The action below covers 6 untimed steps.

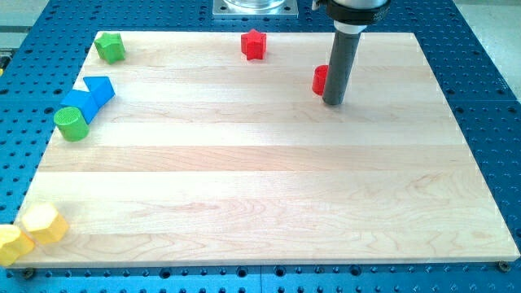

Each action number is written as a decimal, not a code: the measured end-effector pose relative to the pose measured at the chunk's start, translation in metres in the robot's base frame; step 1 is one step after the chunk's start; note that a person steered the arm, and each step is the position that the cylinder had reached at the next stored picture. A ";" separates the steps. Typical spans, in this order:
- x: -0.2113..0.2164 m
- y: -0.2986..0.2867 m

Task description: Move the red circle towards the top right side corner of the board

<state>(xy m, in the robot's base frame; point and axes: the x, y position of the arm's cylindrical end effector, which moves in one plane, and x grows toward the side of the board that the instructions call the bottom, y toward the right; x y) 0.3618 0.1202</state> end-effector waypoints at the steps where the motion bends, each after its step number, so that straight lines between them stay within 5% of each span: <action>1: 0.008 -0.021; 3: -0.065 0.016; 6: -0.105 0.060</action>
